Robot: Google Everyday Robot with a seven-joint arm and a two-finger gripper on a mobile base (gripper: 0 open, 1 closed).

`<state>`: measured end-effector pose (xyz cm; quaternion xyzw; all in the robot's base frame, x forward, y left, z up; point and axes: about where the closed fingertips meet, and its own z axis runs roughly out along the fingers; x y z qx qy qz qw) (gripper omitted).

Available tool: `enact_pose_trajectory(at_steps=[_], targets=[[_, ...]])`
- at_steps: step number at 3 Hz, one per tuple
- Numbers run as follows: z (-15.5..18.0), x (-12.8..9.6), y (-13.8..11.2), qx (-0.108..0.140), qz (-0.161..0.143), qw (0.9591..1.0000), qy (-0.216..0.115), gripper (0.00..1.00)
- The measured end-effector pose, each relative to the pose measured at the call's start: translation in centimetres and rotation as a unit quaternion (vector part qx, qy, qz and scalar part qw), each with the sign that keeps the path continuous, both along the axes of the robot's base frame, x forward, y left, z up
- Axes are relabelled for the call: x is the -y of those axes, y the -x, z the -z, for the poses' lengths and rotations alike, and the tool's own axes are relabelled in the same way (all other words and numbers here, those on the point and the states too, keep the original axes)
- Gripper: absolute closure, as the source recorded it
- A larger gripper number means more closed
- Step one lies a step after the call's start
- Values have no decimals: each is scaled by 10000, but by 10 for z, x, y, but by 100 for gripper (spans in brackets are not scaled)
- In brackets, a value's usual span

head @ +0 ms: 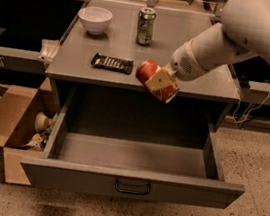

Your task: Place coke can into top drawer

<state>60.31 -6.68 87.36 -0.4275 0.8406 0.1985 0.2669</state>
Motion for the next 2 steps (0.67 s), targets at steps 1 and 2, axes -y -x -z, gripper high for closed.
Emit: enact_pose_trajectory(at_steps=[1, 2], targets=[[41, -18, 52, -256, -763, 9961, 372, 100], [52, -21, 59, -353, -855, 9948, 417, 100]])
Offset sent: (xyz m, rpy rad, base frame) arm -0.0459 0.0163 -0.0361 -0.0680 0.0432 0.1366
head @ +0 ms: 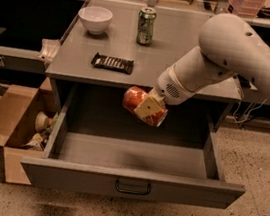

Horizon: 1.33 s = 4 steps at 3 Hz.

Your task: Place coke can into top drawer

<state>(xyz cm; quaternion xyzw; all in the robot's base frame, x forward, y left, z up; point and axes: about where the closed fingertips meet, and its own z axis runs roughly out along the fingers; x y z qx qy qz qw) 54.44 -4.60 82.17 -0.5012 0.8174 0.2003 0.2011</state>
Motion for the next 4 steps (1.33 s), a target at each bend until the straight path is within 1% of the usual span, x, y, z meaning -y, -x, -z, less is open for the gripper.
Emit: enact_pose_trajectory(at_steps=[1, 2, 3, 4], targets=[[24, -2, 1, 33, -63, 9995, 314, 100], [81, 0, 7, 46, -191, 9963, 842, 100], [136, 5, 12, -86, -297, 9935, 1096, 100], [176, 10, 10, -314, -320, 9935, 1045, 82]])
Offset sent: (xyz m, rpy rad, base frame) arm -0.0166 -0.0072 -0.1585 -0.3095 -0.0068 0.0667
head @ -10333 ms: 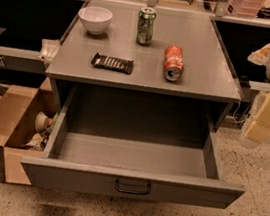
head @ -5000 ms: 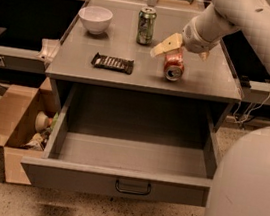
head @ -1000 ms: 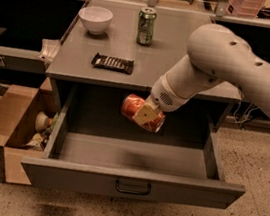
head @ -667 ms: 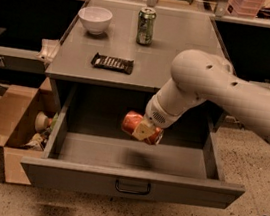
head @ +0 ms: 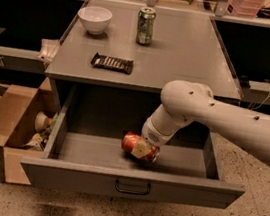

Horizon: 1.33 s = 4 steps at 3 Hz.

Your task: Place coke can into top drawer

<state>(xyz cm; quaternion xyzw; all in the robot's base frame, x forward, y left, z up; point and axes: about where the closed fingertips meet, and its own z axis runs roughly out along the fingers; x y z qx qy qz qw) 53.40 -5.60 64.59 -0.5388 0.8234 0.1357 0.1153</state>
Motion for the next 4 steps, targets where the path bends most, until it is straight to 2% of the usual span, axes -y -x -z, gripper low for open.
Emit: enact_pose_trajectory(at_steps=[1, 3, 4], targets=[[21, 4, -5, -177, 21, 9997, -152, 59], [28, 9, -13, -273, 54, 9988, -392, 12], [15, 8, -19, -169, 13, 9980, -616, 0]])
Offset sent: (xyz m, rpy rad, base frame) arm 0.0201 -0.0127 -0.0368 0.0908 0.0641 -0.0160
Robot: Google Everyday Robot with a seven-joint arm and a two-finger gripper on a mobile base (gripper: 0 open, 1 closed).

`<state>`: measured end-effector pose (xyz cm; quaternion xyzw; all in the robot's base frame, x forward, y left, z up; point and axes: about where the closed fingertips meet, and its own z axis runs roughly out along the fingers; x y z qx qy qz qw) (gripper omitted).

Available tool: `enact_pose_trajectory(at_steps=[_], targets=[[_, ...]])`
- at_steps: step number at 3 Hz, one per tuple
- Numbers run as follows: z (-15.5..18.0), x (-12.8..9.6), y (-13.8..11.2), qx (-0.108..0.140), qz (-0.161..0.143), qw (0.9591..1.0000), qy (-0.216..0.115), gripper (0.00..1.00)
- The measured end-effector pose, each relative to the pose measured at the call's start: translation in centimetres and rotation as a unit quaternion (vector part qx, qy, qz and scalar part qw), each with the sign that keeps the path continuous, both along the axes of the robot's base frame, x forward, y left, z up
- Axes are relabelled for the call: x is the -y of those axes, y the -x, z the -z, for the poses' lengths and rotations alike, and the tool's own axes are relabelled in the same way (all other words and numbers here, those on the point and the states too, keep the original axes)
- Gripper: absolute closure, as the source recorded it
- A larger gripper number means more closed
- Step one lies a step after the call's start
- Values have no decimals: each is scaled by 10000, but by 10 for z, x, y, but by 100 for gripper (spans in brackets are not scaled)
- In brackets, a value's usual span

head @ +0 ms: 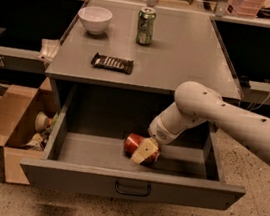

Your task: Place coke can into top drawer

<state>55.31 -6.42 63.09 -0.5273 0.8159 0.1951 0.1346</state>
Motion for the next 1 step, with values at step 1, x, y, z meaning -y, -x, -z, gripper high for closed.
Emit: enact_pose_trajectory(at_steps=[1], targets=[[-28, -2, -6, 271, -44, 9991, -328, 0]])
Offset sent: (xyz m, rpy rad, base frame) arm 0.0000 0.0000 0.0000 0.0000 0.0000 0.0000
